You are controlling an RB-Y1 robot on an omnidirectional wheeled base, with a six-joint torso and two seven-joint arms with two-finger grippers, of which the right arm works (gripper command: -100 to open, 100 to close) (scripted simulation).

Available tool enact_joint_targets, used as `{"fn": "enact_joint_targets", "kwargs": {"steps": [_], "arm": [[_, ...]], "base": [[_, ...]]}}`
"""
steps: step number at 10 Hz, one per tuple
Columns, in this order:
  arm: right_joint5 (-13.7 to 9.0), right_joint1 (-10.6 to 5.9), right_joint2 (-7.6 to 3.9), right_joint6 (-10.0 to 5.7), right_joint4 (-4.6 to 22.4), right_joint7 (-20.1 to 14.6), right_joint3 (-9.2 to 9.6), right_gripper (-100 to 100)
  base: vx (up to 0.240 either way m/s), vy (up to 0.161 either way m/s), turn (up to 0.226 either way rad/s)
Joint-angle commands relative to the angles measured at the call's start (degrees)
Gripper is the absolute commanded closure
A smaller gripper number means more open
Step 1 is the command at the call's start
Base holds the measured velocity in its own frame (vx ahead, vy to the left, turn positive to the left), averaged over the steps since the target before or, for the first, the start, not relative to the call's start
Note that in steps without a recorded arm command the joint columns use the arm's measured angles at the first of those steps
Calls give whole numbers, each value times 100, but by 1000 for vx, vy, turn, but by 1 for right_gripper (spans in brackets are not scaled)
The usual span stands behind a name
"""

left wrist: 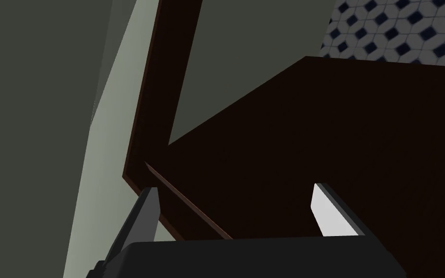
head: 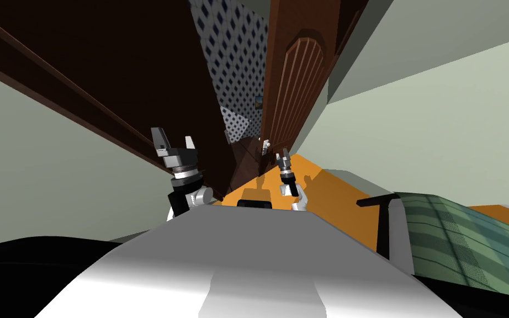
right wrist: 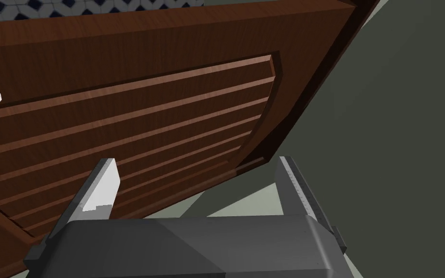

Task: Push the door open

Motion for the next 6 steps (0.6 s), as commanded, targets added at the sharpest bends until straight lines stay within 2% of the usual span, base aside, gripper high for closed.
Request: {"fn": "enact_joint_targets", "kwargs": {"steps": [1,2,3,4,5,6], "arm": [[66,-181,-50,11,286,-115,37,-100],[127,-346,-85,7,473,-207,71,-100],[127,-346,-85,7,620,-207,71,-100],[187,-512,-120,2,762,-299,105,-100],[187,-512,-120,2,908,-299,105,-100],[247,-678,-154,-3,1093,-390,139,-100]], "base": [[45,-76,76],[80,-96,98],[61,-68,38],[38,-67,56],[30,-51,35],[43,-51,63]]}}
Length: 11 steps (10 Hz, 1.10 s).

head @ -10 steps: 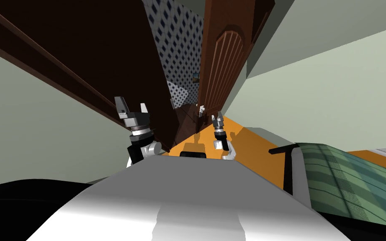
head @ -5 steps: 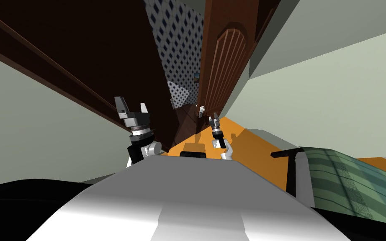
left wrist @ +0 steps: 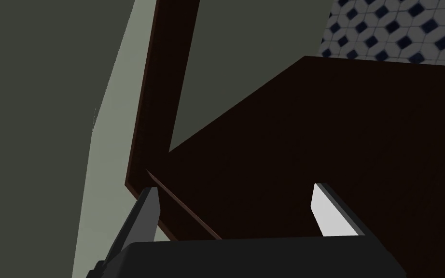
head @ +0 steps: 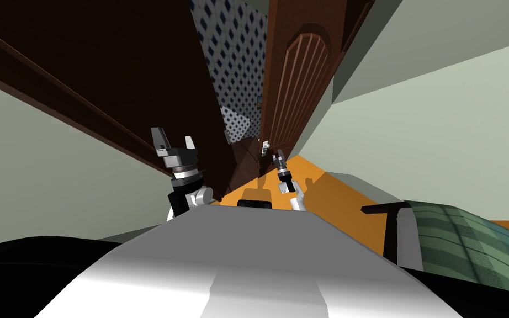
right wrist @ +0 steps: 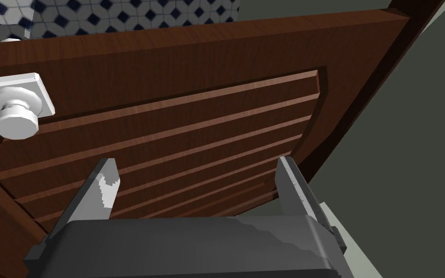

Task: Push the door open

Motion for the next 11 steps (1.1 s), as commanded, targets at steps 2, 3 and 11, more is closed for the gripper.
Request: {"fn": "enact_joint_targets", "kwargs": {"steps": [2,3,11], "arm": [[98,-264,-20,-28,450,-125,57,-100],[98,-264,-20,-28,541,-125,57,-100],[386,-1053,-182,-51,1822,-562,219,-100]], "base": [[34,-54,43],[35,-55,42],[40,-65,56]]}}
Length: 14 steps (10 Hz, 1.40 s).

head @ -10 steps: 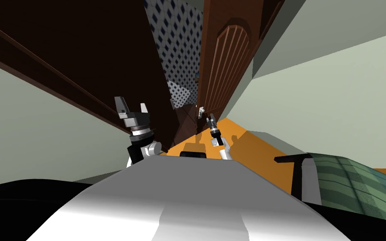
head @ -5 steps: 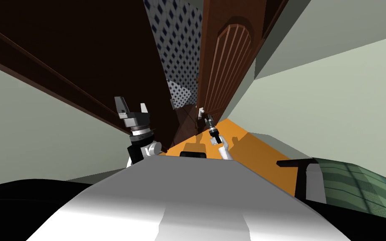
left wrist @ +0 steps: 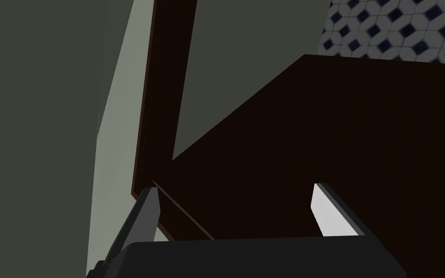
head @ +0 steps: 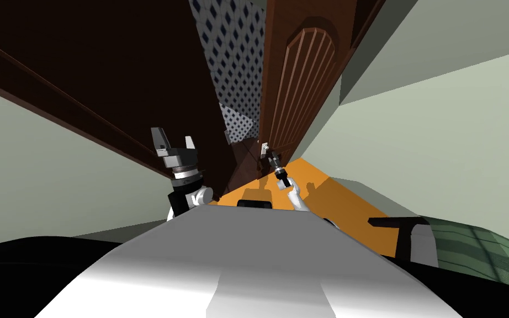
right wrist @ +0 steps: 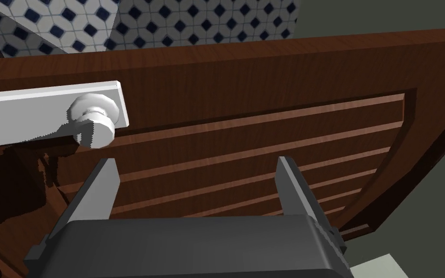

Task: Push the door open

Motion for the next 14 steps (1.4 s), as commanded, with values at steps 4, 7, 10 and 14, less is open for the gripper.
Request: {"fn": "enact_joint_targets", "kwargs": {"steps": [4,7,10,14], "arm": [[186,-510,-82,-33,866,-272,101,-100],[279,-763,-133,-41,1398,-412,153,-100],[397,-1088,-198,-50,1959,-591,220,-100],[509,-1395,-259,-59,2492,-761,283,-100]], "base": [[52,-77,64],[30,-78,50],[43,-97,71],[29,-76,46]]}}
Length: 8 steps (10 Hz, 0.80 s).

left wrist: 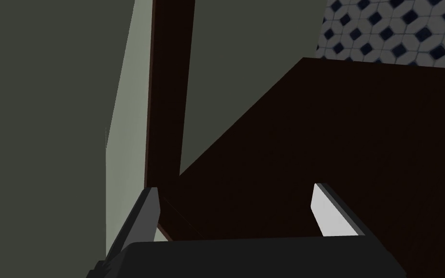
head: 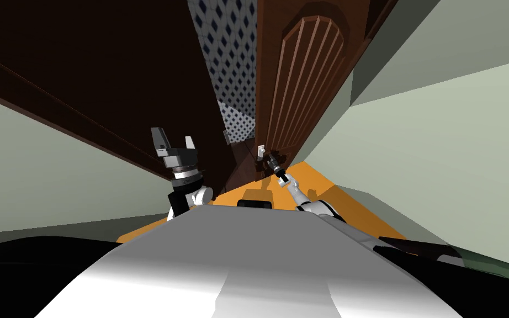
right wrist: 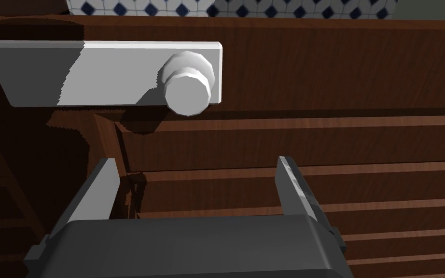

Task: Push the door open

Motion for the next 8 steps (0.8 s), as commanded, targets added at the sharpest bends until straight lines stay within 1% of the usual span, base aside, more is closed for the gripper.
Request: {"fn": "enact_joint_targets", "kwargs": {"steps": [1,2,3,4,6,8], "arm": [[32,-104,-18,-8,177,-56,17,-100],[55,-169,-31,-10,289,-92,30,-100],[41,-124,-26,-10,218,-65,22,-100],[28,-139,-6,-5,250,-37,1,-100],[9,-148,21,7,270,8,-26,-100],[-19,-160,62,25,301,77,-68,-100]], "base": [[25,-54,28],[27,-55,31],[12,-26,10],[103,18,24],[170,55,40],[190,81,41]]}}
